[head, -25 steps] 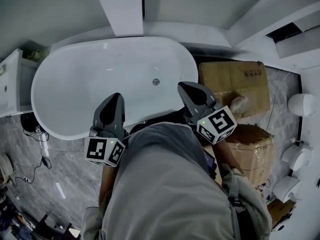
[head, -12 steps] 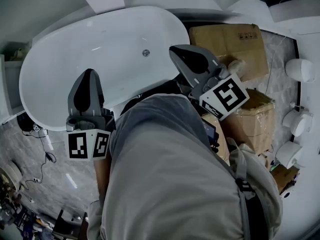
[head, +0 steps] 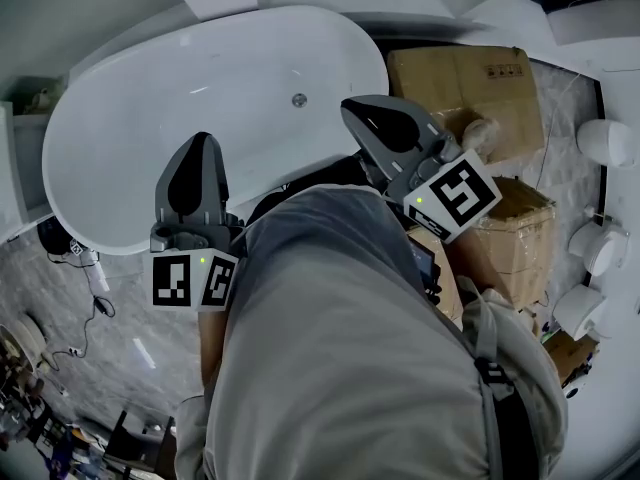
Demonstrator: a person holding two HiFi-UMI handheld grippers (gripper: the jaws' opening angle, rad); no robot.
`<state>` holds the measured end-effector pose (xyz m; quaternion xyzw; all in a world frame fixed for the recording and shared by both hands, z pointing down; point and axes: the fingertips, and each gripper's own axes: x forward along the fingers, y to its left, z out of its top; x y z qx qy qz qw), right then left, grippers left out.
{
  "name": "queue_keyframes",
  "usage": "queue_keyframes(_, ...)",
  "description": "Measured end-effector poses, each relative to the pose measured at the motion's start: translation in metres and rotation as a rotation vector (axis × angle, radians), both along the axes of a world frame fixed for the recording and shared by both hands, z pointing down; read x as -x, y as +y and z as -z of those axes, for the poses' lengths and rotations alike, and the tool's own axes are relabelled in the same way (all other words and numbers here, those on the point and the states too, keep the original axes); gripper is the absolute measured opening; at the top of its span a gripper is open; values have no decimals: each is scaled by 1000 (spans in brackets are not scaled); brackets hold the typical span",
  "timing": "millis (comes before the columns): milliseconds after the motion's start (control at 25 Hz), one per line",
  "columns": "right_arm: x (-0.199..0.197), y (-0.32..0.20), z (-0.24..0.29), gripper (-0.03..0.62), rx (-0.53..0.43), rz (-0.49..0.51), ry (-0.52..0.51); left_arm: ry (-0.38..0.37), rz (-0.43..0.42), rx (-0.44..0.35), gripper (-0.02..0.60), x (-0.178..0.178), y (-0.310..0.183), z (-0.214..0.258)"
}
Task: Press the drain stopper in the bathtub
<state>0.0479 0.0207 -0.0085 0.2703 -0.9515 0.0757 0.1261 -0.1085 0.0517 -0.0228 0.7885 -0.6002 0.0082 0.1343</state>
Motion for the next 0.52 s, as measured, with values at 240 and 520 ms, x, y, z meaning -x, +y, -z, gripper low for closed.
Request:
queue_keyframes(240, 8, 3, -7, -8, 6, 30, 5, 13, -10, -8, 0, -4, 1, 0)
queue_keyframes(520, 11, 8, -23, -8, 55, 29, 6, 27, -46, -10, 0, -15, -3, -7)
